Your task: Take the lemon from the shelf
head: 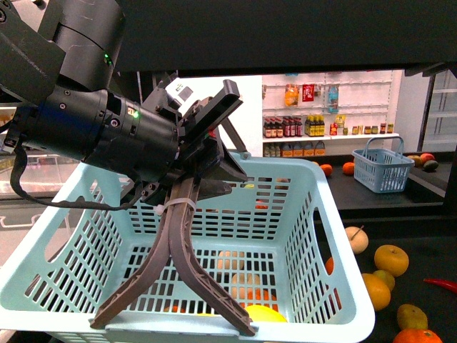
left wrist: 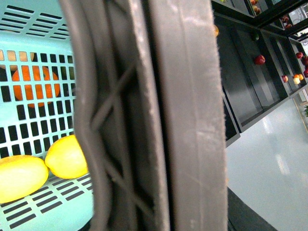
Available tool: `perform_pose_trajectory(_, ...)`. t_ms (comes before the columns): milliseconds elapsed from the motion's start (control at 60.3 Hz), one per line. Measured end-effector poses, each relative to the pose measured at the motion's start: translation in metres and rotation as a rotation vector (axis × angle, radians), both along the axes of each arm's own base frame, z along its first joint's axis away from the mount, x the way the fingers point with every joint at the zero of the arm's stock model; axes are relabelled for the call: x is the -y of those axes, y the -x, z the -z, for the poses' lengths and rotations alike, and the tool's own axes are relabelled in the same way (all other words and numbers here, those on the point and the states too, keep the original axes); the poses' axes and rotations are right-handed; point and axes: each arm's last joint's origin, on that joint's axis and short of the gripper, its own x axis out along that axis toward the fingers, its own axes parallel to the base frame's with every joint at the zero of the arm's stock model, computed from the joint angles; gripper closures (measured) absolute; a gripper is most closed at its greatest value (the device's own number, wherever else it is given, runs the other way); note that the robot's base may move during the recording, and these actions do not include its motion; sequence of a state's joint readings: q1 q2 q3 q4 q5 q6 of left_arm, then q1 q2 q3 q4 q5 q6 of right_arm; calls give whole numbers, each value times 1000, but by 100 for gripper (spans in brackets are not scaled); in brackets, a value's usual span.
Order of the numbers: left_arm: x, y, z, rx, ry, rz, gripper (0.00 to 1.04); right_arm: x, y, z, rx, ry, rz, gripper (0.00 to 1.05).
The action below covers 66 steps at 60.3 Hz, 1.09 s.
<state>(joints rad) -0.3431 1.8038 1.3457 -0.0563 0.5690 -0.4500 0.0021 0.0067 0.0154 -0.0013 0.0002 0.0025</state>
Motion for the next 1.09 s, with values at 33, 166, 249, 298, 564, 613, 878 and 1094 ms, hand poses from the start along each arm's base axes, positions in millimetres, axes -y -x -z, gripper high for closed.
perform_pose_trajectory(33,0,0,0,0,0,-1,78,0,0,0,0,0,0,27)
perform_pose_trajectory(166,-1,-6,-2,14,105,-220,78,0,0,0,1,0,-1,6)
perform_pose_trajectory(249,-10,-13,-8,21,180,-316,78,0,0,0,1,0,0,8)
perform_pose_trajectory(298,-16,-16,-12,32,207,-356,78,0,0,0,1,0,0,7)
perform_pose_trajectory(564,-84,-48,-31,74,429,-756,78,0,0,0,2,0,-2,7)
perform_pose_trajectory(613,-95,-52,-32,84,435,-776,78,0,0,0,2,0,0,7)
perform_pose_trajectory(878,-129,-62,-40,49,481,-857,78,0,0,0,3,0,0,7)
perform_pose_trajectory(1094,-156,-61,-40,15,500,-874,78,0,0,0,3,0,0,7)
